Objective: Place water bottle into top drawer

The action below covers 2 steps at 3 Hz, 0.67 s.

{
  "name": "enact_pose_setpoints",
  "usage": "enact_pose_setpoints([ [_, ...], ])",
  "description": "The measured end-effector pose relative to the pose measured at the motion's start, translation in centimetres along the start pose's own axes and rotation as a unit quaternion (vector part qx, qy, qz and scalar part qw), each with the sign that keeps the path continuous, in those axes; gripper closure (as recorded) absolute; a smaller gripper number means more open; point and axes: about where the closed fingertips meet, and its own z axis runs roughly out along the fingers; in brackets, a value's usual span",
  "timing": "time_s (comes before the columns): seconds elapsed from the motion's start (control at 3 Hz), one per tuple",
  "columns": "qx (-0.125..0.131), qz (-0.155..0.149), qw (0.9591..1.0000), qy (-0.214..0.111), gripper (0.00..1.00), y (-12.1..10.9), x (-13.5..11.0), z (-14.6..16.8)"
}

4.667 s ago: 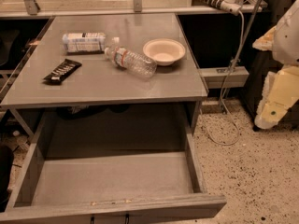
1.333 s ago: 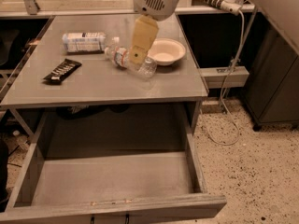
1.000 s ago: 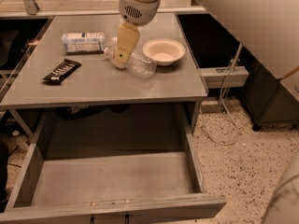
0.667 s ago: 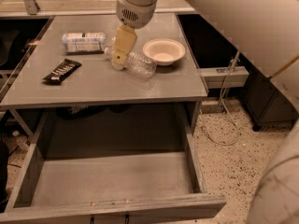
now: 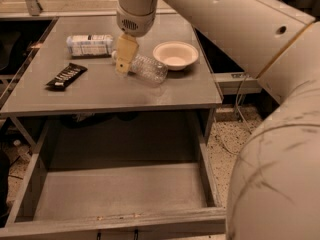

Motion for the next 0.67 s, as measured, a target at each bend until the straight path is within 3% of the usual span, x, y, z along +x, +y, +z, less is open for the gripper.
enact_pose_setpoints([
  [0.67, -0.001, -0.009, 0.9992, 0.038, 0.00, -1.0, 0.4, 4.7],
])
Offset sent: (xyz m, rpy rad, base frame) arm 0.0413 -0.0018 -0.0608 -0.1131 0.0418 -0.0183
